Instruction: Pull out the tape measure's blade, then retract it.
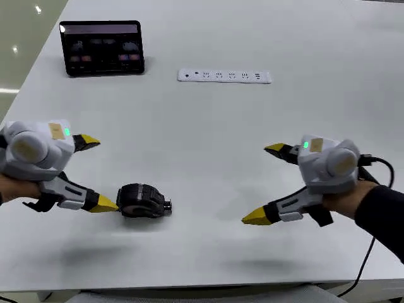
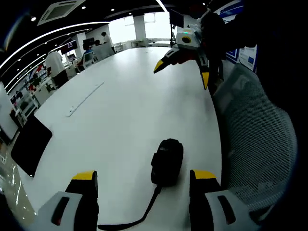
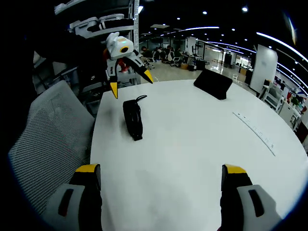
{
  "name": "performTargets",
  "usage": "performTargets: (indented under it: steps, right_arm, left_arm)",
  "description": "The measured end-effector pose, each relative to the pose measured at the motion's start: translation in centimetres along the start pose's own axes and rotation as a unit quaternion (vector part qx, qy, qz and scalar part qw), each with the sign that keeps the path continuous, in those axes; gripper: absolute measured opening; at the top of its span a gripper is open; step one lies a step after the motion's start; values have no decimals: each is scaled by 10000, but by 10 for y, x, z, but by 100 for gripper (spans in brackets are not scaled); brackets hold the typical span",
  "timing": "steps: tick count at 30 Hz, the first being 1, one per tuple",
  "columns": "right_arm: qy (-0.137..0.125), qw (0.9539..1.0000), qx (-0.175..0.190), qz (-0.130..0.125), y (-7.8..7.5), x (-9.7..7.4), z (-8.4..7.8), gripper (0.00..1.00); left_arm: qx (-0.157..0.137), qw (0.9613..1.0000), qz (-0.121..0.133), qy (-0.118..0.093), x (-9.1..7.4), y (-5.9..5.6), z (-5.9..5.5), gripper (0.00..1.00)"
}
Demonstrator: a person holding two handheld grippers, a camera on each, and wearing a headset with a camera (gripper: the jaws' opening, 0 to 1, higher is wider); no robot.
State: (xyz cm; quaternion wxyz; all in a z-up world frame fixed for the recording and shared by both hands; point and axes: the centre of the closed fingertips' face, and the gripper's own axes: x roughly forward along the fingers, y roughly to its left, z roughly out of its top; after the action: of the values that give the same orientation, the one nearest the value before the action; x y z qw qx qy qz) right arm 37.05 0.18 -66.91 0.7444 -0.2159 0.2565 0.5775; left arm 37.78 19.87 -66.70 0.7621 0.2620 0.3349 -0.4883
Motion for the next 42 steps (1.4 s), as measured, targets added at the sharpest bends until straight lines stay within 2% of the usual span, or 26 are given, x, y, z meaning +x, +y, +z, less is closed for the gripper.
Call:
performTargets:
  steps: [1, 3, 6, 9, 11, 13, 14, 15, 17, 19, 20, 21, 22, 25, 27, 33, 35, 36, 37, 42]
  right_arm:
    - [-29, 9998, -157, 121, 3, 11, 4, 100]
    - [8, 9993, -243, 291, 8, 28, 10, 100]
    - [17, 9981, -392, 464, 17, 48, 17, 94]
    - [45, 9969, -508, 598, 24, 69, 21, 88]
    - [91, 9957, -579, 722, 31, 83, 22, 80]
    - [197, 9946, -607, 819, 36, 94, 20, 73]
    - [211, 9941, -642, 846, 38, 97, 20, 70]
    - [241, 9936, -666, 883, 39, 100, 20, 66]
    - [260, 9936, -673, 867, 40, 107, 20, 60]
    - [274, 9937, -697, 830, 40, 113, 20, 56]
    - [327, 9937, -708, 802, 39, 116, 18, 52]
    - [516, 9924, -797, 778, 37, 119, 11, 47]
    - [532, 9921, -761, 839, 40, 121, 10, 41]
    - [540, 9920, -769, 848, 42, 128, 10, 40]
    - [599, 9916, -761, 855, 42, 132, 8, 35]
    - [522, 9914, -524, 1079, 54, 140, 15, 24]
    - [543, 9896, -741, 1105, 57, 143, 16, 16]
    - [584, 9906, -822, 929, 52, 146, 14, 13]
    - [592, 9896, -804, 1035, 56, 148, 13, 12]
    - [631, 9884, -872, 1076, 54, 148, 11, 11]
  left_arm:
    - [112, 9999, -108, 25, 7, -4, 3, 73]
    - [255, 9991, -307, 139, 17, -13, 5, 71]
    - [423, 9966, -660, 245, 29, -28, 5, 62]
    - [481, 9945, -812, 446, 41, -36, -1, 56]
    - [535, 9935, -822, 573, 47, -39, -6, 51]
    - [510, 9918, -977, 641, 50, -47, -8, 39]
    - [640, 9928, -738, 689, 51, -40, -9, 34]
    - [883, 9898, -835, 741, 51, -41, -12, 31]
    - [808, 9903, -852, 737, 52, -44, -10, 31]
    - [853, 9897, -826, 800, 52, -44, -12, 31]
    - [881, 9895, -802, 819, 52, -44, -12, 30]
    - [887, 9895, -772, 836, 53, -44, -12, 30]
    - [865, 9898, -759, 838, 52, -43, -12, 30]
    - [771, 9911, -702, 827, 52, -43, -13, 30]
    - [722, 9916, -686, 820, 52, -42, -13, 30]
    - [652, 9920, -702, 827, 52, -41, -13, 30]
    - [654, 9918, -697, 854, 52, -41, -12, 30]
    - [647, 9917, -701, 861, 52, -40, -13, 30]
    - [643, 9918, -696, 863, 52, -40, -13, 30]
    - [643, 9917, -705, 864, 53, -39, -13, 30]
